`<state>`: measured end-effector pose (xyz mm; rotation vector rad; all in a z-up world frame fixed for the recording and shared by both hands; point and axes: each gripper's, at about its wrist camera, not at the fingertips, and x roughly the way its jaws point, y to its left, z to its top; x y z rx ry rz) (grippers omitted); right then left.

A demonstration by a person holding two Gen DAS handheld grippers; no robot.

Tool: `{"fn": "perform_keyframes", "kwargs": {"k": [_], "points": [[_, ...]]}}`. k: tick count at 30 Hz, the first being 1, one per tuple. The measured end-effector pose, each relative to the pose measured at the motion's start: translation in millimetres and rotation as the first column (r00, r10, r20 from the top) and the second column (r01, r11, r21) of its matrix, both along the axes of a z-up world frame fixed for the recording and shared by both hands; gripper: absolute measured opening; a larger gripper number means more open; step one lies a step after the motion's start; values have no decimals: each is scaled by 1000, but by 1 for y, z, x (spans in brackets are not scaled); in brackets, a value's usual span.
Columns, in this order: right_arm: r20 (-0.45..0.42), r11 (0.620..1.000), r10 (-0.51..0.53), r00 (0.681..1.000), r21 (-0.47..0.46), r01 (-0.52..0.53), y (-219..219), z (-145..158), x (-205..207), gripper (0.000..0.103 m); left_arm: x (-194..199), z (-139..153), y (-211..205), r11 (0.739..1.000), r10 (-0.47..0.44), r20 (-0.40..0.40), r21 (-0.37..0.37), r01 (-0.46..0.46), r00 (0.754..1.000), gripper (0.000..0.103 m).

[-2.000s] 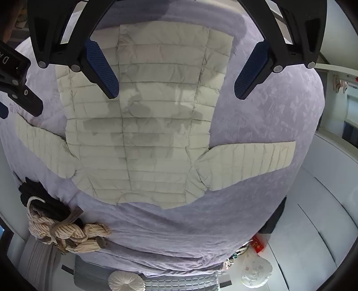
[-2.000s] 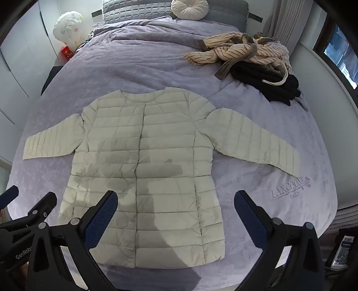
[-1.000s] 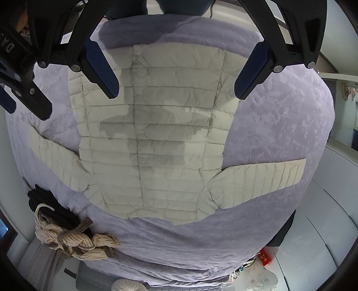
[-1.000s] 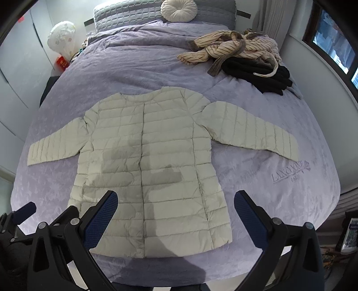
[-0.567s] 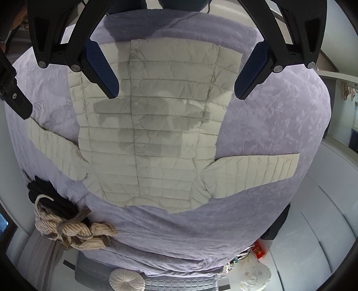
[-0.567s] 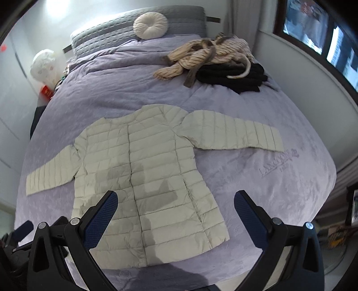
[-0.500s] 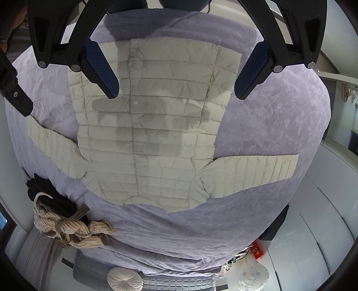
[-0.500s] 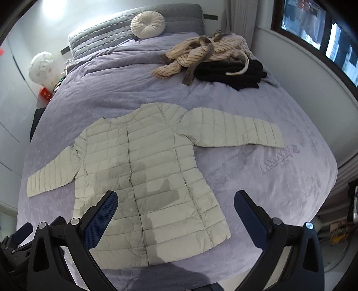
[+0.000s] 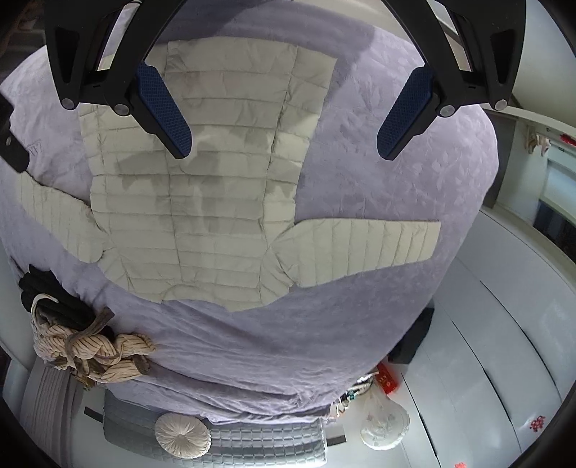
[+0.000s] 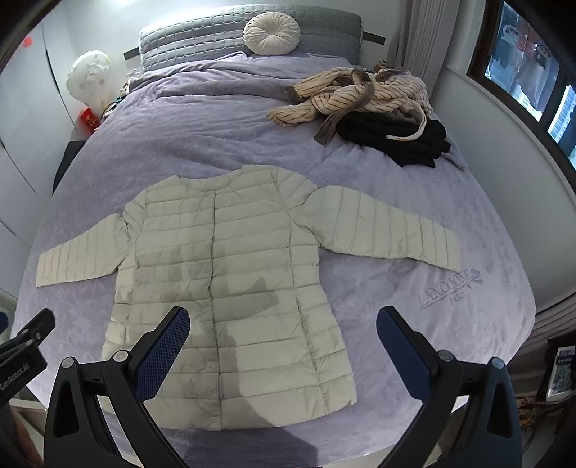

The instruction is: Fold large clothes

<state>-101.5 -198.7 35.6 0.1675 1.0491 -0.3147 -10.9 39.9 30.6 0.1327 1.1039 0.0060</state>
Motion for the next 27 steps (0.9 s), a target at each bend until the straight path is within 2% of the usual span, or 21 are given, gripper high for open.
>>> {"fn": "perform_keyframes", "kwargs": {"k": [27], "points": [[-20,998,55,998,26,-55,7,5,14,103,5,0,9,1000,25,-30,-10,-26,999,103]]}}
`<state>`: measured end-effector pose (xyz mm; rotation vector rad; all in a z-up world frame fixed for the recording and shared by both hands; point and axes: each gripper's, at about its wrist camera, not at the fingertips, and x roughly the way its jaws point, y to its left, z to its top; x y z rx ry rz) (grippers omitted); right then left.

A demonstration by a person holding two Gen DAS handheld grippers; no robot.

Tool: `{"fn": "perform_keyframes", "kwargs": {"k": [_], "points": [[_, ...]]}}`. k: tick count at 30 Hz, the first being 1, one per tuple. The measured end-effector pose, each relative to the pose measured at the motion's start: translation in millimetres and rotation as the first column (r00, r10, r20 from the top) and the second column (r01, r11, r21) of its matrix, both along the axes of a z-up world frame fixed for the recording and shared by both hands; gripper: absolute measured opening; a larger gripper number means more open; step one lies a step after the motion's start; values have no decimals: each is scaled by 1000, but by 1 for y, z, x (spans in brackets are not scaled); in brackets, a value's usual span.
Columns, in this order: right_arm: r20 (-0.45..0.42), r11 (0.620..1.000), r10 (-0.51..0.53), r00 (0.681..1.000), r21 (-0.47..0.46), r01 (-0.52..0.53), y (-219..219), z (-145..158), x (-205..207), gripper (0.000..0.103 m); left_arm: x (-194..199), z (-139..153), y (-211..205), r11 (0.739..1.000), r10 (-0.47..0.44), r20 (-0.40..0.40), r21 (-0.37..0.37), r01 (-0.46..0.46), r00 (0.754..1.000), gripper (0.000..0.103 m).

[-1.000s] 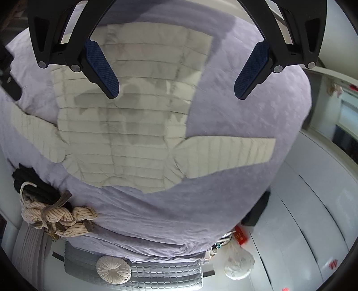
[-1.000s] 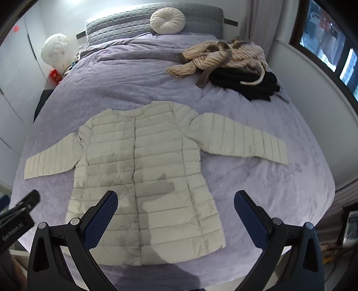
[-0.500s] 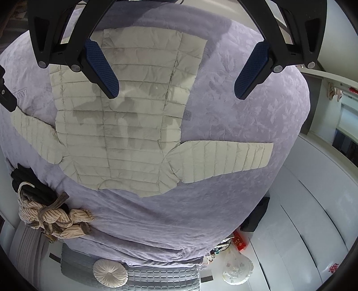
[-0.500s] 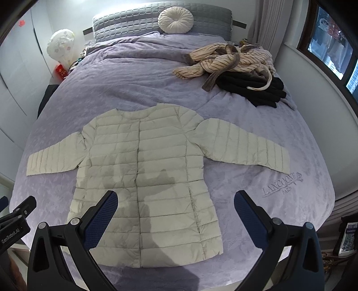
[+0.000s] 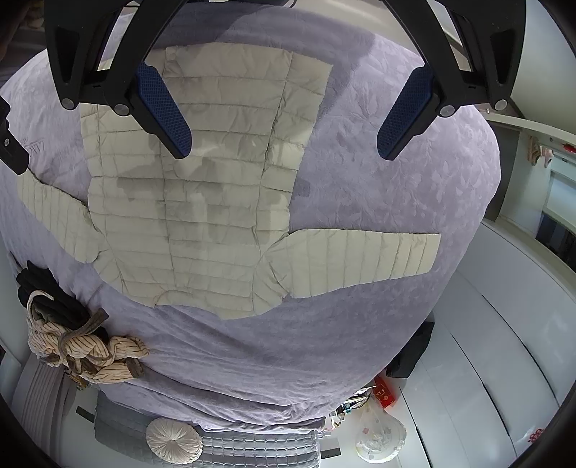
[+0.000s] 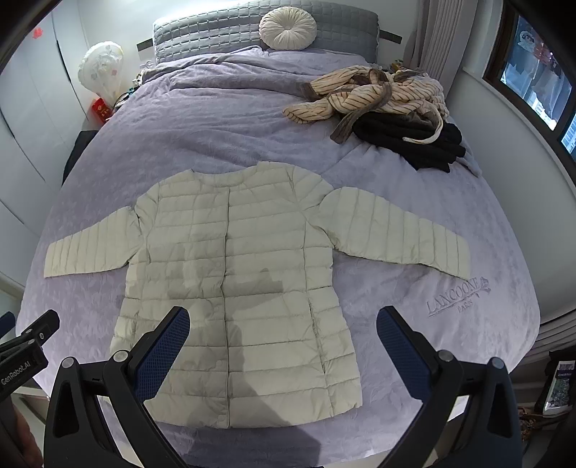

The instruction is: Fold large clothes

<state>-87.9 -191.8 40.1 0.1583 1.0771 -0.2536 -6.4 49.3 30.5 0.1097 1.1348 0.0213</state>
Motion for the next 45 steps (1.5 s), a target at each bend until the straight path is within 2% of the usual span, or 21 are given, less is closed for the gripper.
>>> {"fn": "perform_keyframes", "kwargs": {"k": [31,45], "points": [[-18,1000,-10,1000,15,10,2,-8,-4,103,-2,-4,3,1000,7,-15,-14,-7,1000,103],[-26,1000,-12,1000,19,12,6,-12,-7,103,-8,-8,1,1000,-19,-24,-19,19,1000,103]]}}
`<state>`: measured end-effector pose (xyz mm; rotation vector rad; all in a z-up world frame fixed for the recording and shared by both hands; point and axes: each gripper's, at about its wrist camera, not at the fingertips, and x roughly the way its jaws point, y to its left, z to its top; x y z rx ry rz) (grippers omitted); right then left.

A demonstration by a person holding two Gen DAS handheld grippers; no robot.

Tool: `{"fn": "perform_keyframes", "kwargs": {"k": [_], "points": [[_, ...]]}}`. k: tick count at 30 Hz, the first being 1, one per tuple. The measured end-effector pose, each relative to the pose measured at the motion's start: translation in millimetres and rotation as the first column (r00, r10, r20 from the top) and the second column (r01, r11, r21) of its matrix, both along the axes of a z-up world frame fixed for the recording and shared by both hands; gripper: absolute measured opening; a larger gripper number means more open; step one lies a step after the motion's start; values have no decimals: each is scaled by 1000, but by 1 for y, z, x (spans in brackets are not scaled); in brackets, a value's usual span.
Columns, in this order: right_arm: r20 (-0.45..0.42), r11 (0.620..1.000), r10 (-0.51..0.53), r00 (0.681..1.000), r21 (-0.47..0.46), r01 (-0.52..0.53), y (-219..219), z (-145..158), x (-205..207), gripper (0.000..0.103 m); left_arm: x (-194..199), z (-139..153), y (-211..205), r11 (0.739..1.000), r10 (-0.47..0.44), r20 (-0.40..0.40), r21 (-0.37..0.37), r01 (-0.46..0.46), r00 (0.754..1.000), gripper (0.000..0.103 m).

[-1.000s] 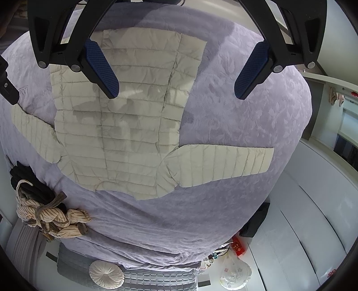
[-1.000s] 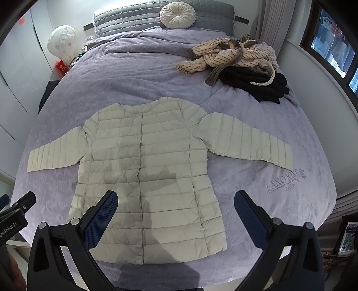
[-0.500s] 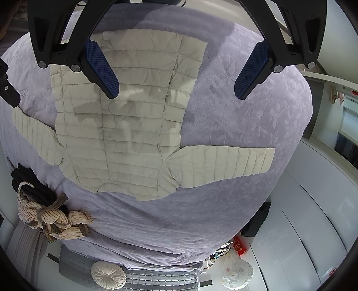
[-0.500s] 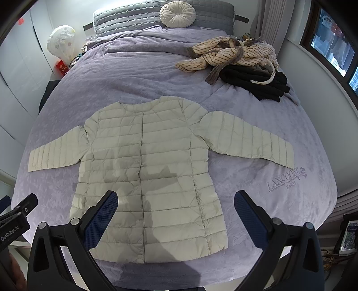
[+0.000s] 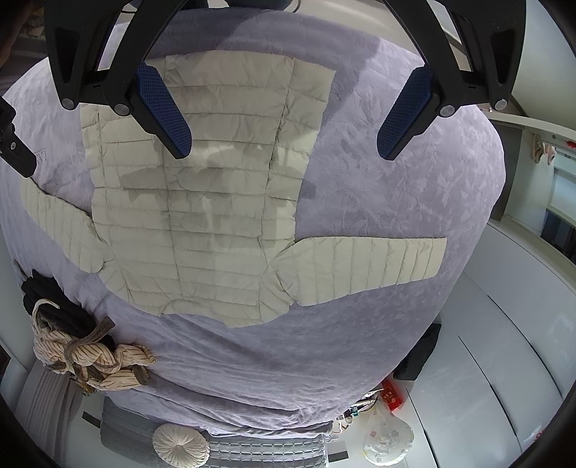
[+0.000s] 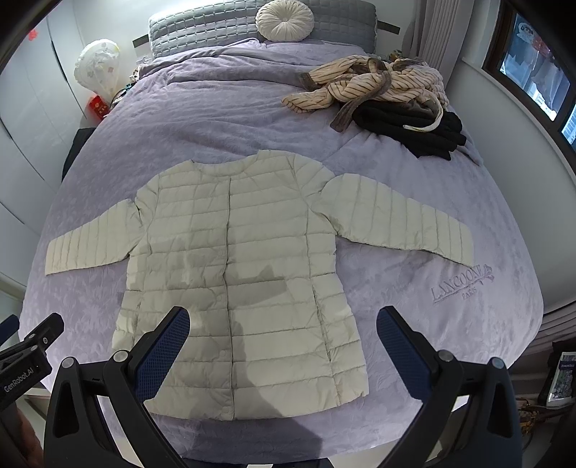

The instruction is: Fold large clothes

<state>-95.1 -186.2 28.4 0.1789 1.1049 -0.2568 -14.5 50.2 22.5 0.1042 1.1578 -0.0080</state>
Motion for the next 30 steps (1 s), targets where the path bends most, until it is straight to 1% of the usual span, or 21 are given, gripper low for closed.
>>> {"fn": "perform_keyframes", "kwargs": {"k": [10,18,30], "points": [[-12,1000,-6,1000,6,6,0,-5,-3,103,1,-4,1,1000,-24,-17,1,24,1000,103],[-20,1000,-9,1000,6,9,0,-8,-5,103,3,-6,1,1000,-17,-23,0,17,1000,103],[-21,1000,-8,1000,5,8,1,-8,-4,103,5,-11,5,1000,-15,-21,19,16,1000,103]]}}
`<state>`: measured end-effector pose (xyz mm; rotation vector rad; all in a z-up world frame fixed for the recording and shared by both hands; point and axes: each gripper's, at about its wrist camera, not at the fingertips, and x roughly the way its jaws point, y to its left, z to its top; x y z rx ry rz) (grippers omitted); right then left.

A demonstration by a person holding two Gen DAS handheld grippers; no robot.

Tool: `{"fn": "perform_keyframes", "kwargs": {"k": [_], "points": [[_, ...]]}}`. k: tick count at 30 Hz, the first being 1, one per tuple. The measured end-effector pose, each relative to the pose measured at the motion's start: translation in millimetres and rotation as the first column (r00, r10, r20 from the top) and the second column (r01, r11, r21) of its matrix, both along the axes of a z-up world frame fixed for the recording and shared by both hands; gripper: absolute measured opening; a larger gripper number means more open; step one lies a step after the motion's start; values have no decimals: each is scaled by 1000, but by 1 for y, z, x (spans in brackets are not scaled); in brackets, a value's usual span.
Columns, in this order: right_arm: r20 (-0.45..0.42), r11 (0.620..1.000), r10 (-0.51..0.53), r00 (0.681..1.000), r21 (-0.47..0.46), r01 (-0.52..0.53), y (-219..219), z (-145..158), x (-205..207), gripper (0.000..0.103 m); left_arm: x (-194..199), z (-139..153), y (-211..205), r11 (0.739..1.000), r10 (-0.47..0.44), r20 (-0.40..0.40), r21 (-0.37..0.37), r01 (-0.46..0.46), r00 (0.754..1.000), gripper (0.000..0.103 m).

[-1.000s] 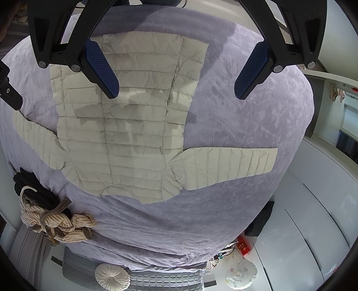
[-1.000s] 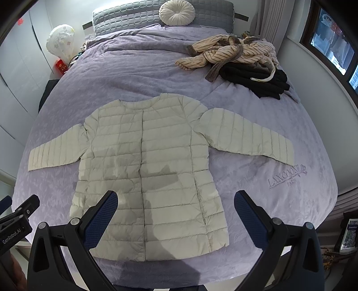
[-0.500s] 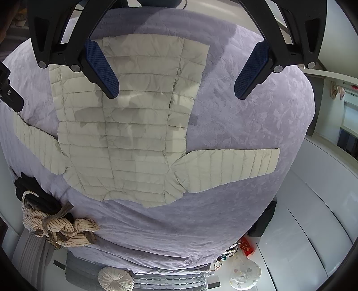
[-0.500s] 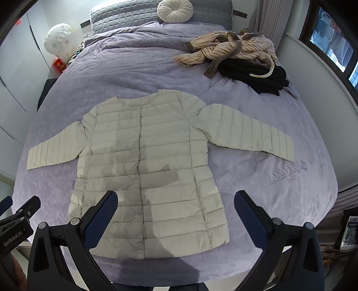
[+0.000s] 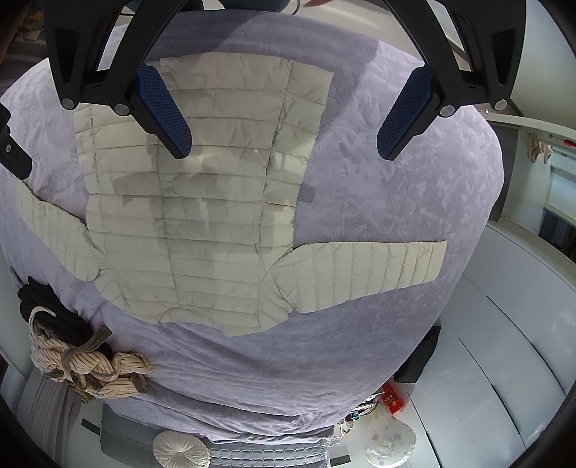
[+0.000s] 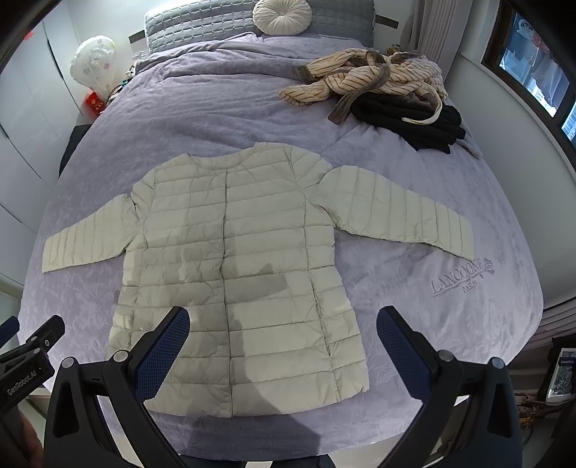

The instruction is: Fold large clothes

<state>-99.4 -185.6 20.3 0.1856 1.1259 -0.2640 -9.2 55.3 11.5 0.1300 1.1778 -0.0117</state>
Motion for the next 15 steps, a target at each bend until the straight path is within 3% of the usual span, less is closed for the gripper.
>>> {"fn": "perform_keyframes", "kwargs": {"k": [9,15], "points": [[-7,1000,9,1000,8,-9,1,-2,2,103,2,-4,1,1000,-9,-6,-3,9,1000,103],[-49,995,34,998,95,-29,5,-21,18,103,17,-21,24,998,13,-35,-65,-15,999,103]]}}
